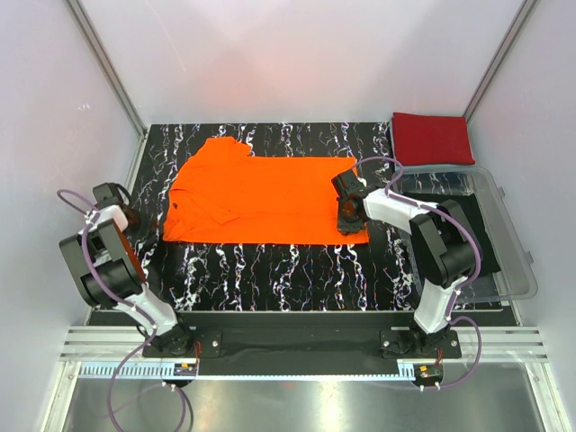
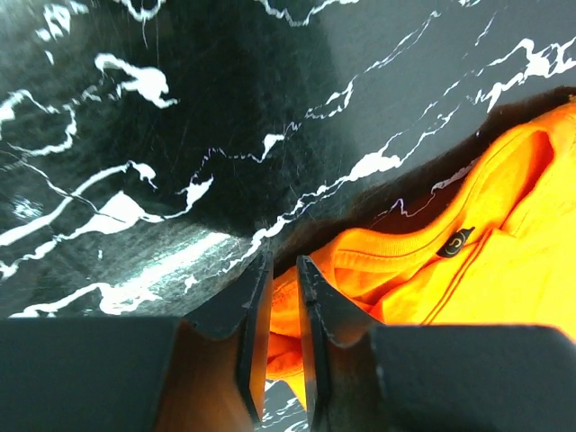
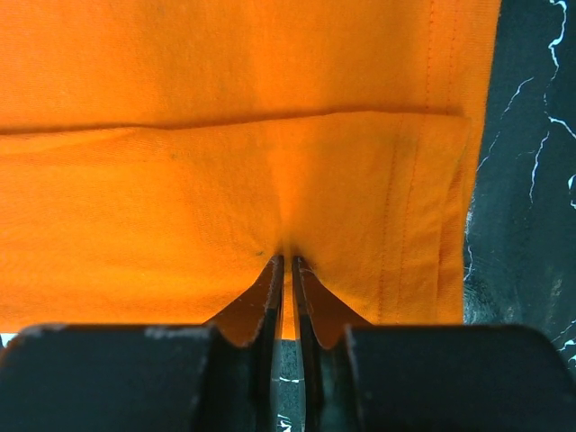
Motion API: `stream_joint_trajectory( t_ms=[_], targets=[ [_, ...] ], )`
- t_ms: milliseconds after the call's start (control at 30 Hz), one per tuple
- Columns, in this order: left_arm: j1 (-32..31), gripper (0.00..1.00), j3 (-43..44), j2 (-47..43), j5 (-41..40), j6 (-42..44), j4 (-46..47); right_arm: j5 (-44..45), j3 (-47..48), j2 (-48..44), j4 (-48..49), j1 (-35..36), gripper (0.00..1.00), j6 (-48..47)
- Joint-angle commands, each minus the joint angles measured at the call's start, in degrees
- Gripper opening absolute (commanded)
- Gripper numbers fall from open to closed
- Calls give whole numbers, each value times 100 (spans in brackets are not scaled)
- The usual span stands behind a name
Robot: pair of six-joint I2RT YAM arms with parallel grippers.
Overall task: Fold and stack the t-shirts
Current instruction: Fold the tshirt
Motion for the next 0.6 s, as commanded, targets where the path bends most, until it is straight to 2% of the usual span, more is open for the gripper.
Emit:
stream_joint_trajectory(
  t_ms=[0,167,333,467,567],
  targets=[
    [-49,23,307,-326,-224,440,-68,364,-217,37,-445,-46,15,-162],
    [-365,28,263,-1028,-400,994,-199,328,-164,37,-445,-46,15,-162],
    [-366,43,-71,-1241,346,460,-358,346,-138,11,-445,-54,15,-162],
    [-409,44,-396,-1276,892,-121,-96,346,-146,-7,-445,-46,15,-154],
    [-585,40,-353,-1293,524,88,-94,302,-111,-7,-445,-46,15,-145]
  ],
)
